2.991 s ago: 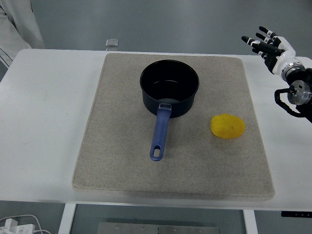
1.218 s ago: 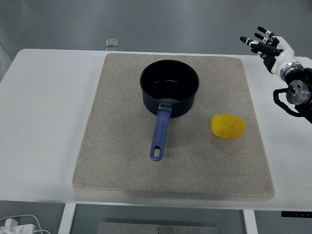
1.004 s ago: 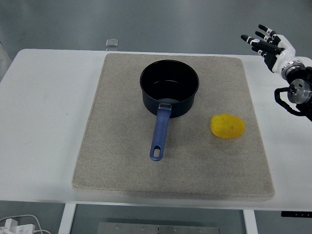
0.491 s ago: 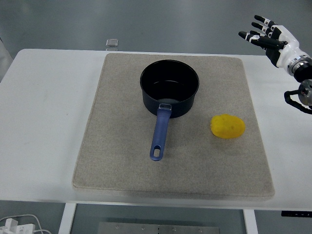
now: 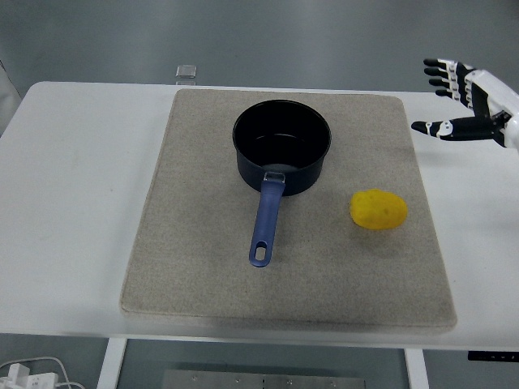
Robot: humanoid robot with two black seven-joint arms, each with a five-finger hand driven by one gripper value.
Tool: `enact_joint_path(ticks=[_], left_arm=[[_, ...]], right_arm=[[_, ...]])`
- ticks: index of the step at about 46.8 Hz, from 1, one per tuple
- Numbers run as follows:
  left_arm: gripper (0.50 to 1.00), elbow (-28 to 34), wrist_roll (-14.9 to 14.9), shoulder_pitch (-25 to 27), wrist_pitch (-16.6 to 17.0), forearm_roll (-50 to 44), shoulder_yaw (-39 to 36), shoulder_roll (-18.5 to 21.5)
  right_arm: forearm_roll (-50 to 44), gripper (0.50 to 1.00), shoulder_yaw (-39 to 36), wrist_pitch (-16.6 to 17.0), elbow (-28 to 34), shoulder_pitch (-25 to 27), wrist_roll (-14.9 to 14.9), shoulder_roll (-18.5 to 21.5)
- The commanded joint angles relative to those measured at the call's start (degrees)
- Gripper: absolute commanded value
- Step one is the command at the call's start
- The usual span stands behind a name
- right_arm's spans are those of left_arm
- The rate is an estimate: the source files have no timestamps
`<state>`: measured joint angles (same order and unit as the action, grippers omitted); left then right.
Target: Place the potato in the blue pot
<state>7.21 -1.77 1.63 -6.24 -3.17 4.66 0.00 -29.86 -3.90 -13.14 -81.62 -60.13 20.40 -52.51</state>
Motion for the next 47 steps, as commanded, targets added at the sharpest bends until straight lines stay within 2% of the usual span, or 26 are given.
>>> enact_joint_path(ticks=[1,9,21,29,34,47], left_arm=[[1.000,0.00,0.02,-0.04,0.00,0.01,0.00,0.00],[1.000,0.00,0.01,0.04,0.00,0.01,0.00,0.00],[1.000,0.00,-0.07,-0.04,0.00,0.01,0.00,0.00],[1.000,0.00,0.02,-0.04,0.00,0.01,0.00,0.00],[1.000,0.00,0.02,0.04,0.00,0.01,0.00,0.00],[1.000,0.00,0.02,-0.04,0.00,0.01,0.00,0.00]], right_arm=[[-5.37,0.938,1.09,-0.04,-1.08,1.76,1.74,-1.63],[-11.79,0.938,1.27,0.05,-2.22,5.45,2.36,-2.68],[-13.12,0.938,4.96,-0.39,-6.18,7.39,2.36,-2.42],[-13.12,0.938,5.13,-1.36,-5.83,7.57,2.18,-1.02],[-13.73,0.938,5.40,-2.76,-4.95,8.09,2.10,1.18],[-17.69,0.938,5.66,-4.52,-0.73,9.15,2.01,4.96]])
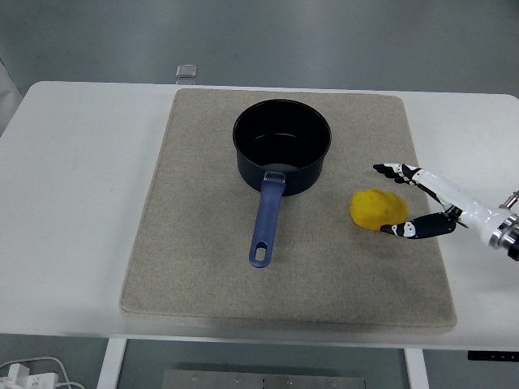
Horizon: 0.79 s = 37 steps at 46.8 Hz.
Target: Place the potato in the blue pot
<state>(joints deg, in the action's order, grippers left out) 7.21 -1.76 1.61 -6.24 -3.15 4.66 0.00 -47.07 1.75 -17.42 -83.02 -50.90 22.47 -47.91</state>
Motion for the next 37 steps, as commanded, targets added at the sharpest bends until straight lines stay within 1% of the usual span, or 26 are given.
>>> enact_joint_path(ticks=[1,10,20,24,26,28,30,33,37], left_arm=[[1.000,0.00,0.00,-0.02,0.00,-0.02,0.00,0.00],[1.000,0.00,-0.09,-0.02,0.00,-0.02,0.00,0.00],[1.000,0.00,0.00,-0.02,0.00,-0.02,0.00,0.00],[1.000,0.00,0.00,0.06,0.00,-0.02,0.00,0.00],[1.000,0.00,0.00,-0.02,0.00,-0.02,0.00,0.00],[1.000,0.00,0.00,-0.02,0.00,-0.02,0.00,0.00],[1.000,0.00,0.00,-0.02,0.00,-0.02,0.00,0.00],[1.000,0.00,0.00,0.06,0.00,-0.02,0.00,0.00],[1.000,0.00,0.00,-0.02,0.00,0.07,0.00,0.00]], right_arm=[[-0.48,0.938,0.01,-0.33,0.76,-0.08,0.03,0.36],[-1.53,0.936,0.09,-0.60,1.81,0.01,-0.06,0.54],[-2.24,0.932,0.88,-0.69,2.60,-0.17,-0.06,3.88],[-2.33,0.928,0.97,-1.65,2.78,-0.17,-0.06,4.14],[-2.33,0.917,1.15,-2.09,2.87,-0.08,-0.06,4.40],[-2.42,0.885,1.50,-2.36,3.22,-0.17,-0.06,4.84],[-2.94,0.824,1.94,-2.44,3.74,-0.26,-0.06,5.02],[-4.43,0.774,2.20,-2.53,4.27,-0.17,-0.15,5.02],[-5.05,0.658,2.29,-2.44,4.36,-0.17,-0.15,5.11]])
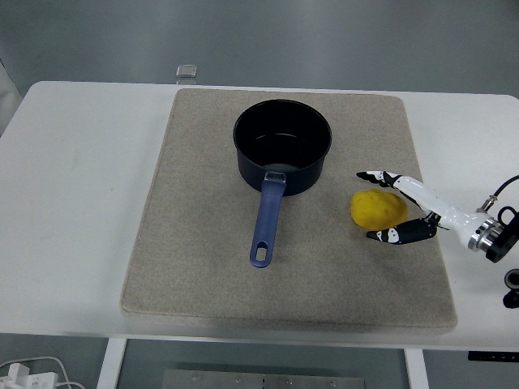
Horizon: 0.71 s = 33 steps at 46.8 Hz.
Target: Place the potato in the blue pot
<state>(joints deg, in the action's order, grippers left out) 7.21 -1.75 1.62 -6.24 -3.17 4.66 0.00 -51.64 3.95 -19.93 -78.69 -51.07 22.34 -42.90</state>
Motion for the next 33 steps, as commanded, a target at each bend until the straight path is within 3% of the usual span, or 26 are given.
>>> enact_joint_path(ticks=[1,5,8,33], left_arm=[[1.000,0.00,0.00,-0.03,0.00,0.00,0.00,0.00],[1.000,0.00,-0.09,-0.03,0.00,0.00,0.00,0.00],[1.000,0.00,0.00,0.05,0.00,0.00,0.00,0.00],[1.000,0.00,0.00,-0.03,0.00,0.00,0.00,0.00]], right_arm=[[-0.48,0.646,0.10,0.07,0.12,0.00,-0.02,0.09],[-0.57,0.603,0.18,0.16,0.12,0.00,-0.02,0.27],[-0.57,0.500,0.45,-0.02,0.20,0.00,-0.02,0.36],[-1.00,0.500,1.24,0.16,0.64,-0.44,-0.02,1.06]])
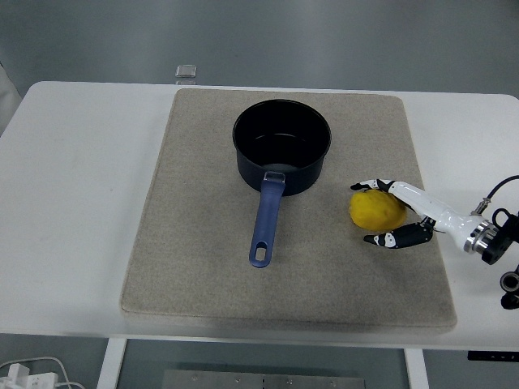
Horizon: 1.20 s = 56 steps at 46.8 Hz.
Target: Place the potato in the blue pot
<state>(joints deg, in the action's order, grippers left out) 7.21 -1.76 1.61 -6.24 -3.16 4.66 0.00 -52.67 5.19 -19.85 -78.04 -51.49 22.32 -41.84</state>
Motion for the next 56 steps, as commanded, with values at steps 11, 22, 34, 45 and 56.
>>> enact_joint_path(ticks=[11,22,34,45,56], left_arm=[[1.000,0.00,0.00,-0.03,0.00,0.00,0.00,0.00],[1.000,0.00,0.00,-0.03,0.00,0.00,0.00,0.00],[1.000,0.00,0.00,0.06,0.00,0.00,0.00,0.00],[1.000,0.00,0.00,-0.03,0.00,0.00,0.00,0.00],[1.000,0.00,0.00,-0.03,0.00,0.00,0.00,0.00]], right_arm=[[0.55,0.500,-0.09,0.16,-0.01,-0.19,-0.08,-0.08],[0.81,0.500,-0.26,0.51,-0.01,-1.42,-0.26,-0.78],[0.90,0.500,-0.18,0.78,-0.10,-2.21,-0.26,-1.31],[0.90,0.500,-0.18,0.86,-0.10,-3.18,-0.26,-2.19],[1.16,0.500,-1.32,2.88,-0.10,-5.98,-0.17,-5.52]])
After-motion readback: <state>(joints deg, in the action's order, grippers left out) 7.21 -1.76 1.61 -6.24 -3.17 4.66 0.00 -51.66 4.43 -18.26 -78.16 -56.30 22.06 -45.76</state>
